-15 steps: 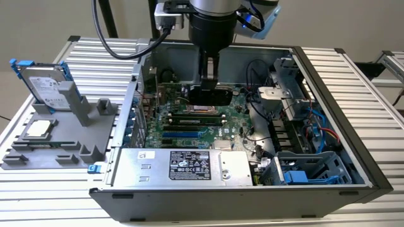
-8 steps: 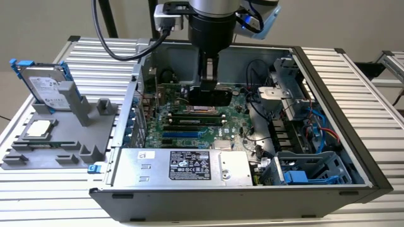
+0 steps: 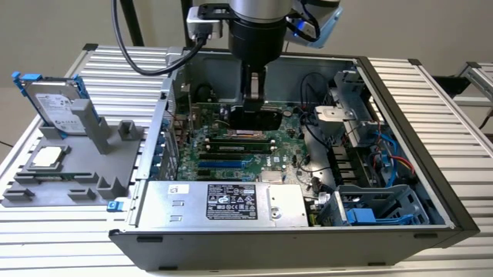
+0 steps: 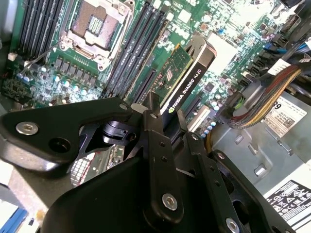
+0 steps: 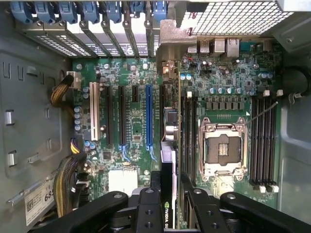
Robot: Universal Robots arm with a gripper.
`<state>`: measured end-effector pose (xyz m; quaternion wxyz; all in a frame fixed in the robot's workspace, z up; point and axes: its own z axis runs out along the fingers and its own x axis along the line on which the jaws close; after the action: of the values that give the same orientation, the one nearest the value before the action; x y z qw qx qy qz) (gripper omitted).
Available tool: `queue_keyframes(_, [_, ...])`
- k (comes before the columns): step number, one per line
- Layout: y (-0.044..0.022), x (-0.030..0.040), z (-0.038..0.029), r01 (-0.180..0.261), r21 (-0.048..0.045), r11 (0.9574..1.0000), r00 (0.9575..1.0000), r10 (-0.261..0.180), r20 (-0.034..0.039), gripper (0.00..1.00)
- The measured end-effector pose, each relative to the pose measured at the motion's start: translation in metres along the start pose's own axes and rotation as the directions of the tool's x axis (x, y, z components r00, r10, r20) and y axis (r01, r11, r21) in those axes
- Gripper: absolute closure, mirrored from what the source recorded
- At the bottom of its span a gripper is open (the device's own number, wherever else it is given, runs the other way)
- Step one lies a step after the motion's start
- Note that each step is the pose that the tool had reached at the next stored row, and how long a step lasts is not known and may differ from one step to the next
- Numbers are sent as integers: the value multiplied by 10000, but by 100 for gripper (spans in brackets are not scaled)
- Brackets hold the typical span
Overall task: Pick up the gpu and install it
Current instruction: 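Insert the gpu into the slot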
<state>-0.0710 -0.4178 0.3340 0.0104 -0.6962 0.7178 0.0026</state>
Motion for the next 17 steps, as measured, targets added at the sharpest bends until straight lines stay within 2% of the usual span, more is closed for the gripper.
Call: queue_keyframes(17, [28, 2, 43, 0, 0, 10000, 10000, 0, 0, 100])
